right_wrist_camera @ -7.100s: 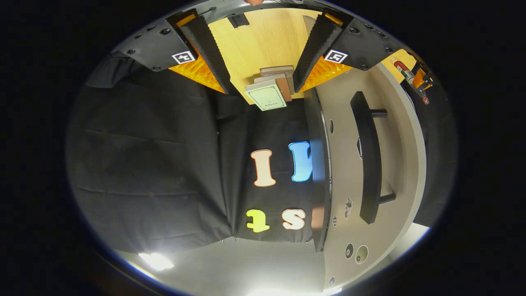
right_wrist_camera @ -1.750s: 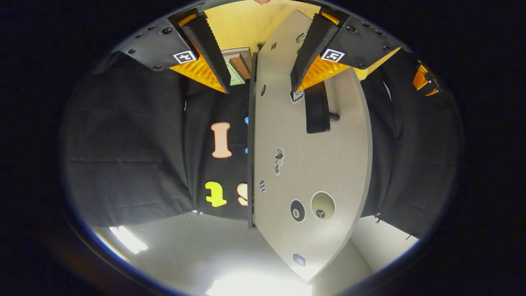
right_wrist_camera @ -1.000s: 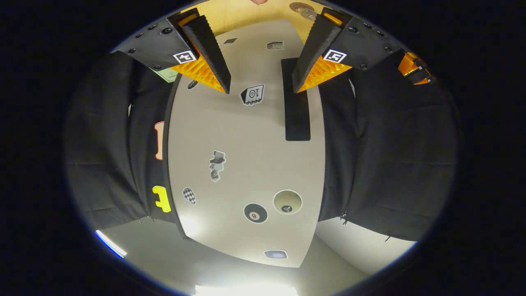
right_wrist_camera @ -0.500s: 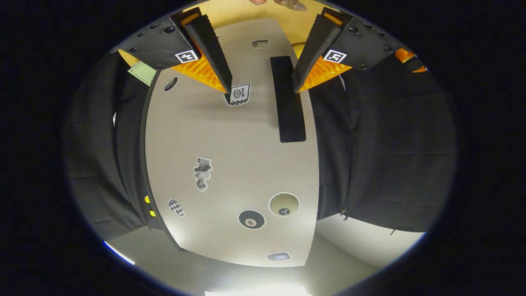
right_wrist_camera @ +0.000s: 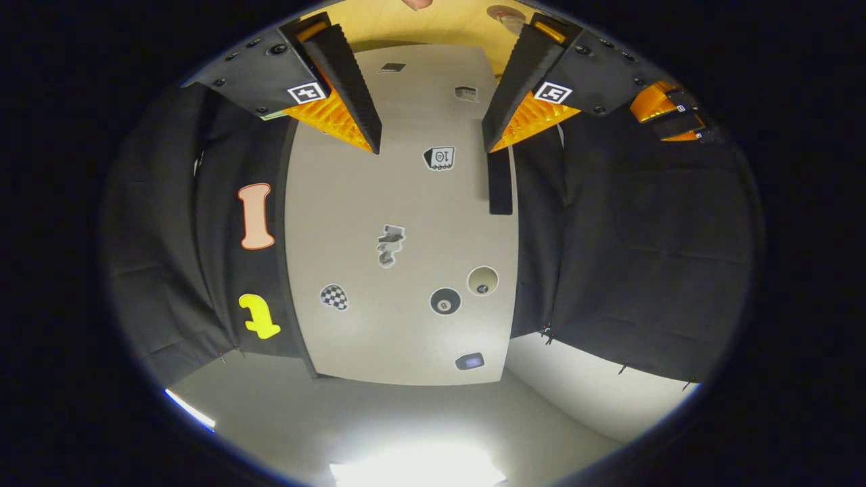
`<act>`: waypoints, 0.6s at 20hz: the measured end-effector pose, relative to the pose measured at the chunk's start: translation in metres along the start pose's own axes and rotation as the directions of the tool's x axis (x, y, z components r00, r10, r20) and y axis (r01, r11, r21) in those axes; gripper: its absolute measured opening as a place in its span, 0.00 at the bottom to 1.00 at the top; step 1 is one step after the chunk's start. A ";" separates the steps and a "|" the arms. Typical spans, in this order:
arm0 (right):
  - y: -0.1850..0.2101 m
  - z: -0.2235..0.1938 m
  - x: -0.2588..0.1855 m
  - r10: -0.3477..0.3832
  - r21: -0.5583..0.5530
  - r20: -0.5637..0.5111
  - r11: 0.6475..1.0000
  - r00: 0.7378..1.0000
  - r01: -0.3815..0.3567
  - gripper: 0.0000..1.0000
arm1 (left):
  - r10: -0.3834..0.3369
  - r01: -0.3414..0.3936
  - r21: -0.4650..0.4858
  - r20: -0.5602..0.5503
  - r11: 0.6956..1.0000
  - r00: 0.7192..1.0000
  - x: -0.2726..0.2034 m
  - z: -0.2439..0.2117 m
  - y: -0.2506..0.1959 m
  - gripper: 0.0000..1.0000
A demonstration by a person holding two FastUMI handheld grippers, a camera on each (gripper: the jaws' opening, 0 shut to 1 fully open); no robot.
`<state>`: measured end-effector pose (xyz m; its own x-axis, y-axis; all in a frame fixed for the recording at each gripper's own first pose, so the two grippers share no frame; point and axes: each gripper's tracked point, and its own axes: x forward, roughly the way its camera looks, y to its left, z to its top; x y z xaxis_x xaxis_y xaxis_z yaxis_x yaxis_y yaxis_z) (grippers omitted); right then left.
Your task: Open the cabinet door with the right hand, grasp the bottle in the cabinet with the left hand and place it on the coaster, then close the cabinet door with the right hand.
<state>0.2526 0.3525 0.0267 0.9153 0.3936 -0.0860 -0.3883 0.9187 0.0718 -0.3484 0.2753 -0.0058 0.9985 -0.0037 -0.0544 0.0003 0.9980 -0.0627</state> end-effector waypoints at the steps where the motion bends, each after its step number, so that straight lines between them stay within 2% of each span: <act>1: -0.012 0.000 -0.012 -0.007 -0.007 0.004 1.000 1.000 0.007 0.96 | -0.006 0.006 0.008 0.004 1.000 1.000 0.001 0.005 -0.013 0.77; 2: -0.025 0.000 -0.024 -0.017 -0.015 0.005 1.000 1.000 0.017 0.95 | -0.012 0.012 0.013 0.010 1.000 1.000 -0.005 0.009 -0.028 0.80; 6: -0.076 -0.005 -0.062 -0.062 -0.032 0.011 0.998 0.998 0.062 0.92 | -0.037 0.037 0.002 0.012 0.999 0.999 -0.015 0.021 -0.078 0.77; 8: -0.099 -0.011 -0.079 -0.084 -0.034 0.010 0.996 0.996 0.085 0.95 | -0.037 0.036 0.002 0.014 0.999 0.999 -0.018 0.025 -0.096 0.77; 10: -0.117 -0.018 -0.093 -0.097 -0.032 0.005 0.995 0.995 0.097 0.92 | -0.032 0.032 0.014 0.017 0.999 0.999 -0.021 0.027 -0.109 0.77; 12: -0.132 -0.026 -0.104 -0.116 -0.026 -0.003 0.993 0.993 0.116 0.95 | -0.025 0.025 0.025 0.016 0.999 1.000 -0.026 0.029 -0.115 0.77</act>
<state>0.2064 0.1908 0.0007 0.9539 0.2840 -0.0967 -0.2819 0.9588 0.0350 -0.3728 0.1627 0.0319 0.9989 -0.0280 -0.0369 0.0265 0.9989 -0.0394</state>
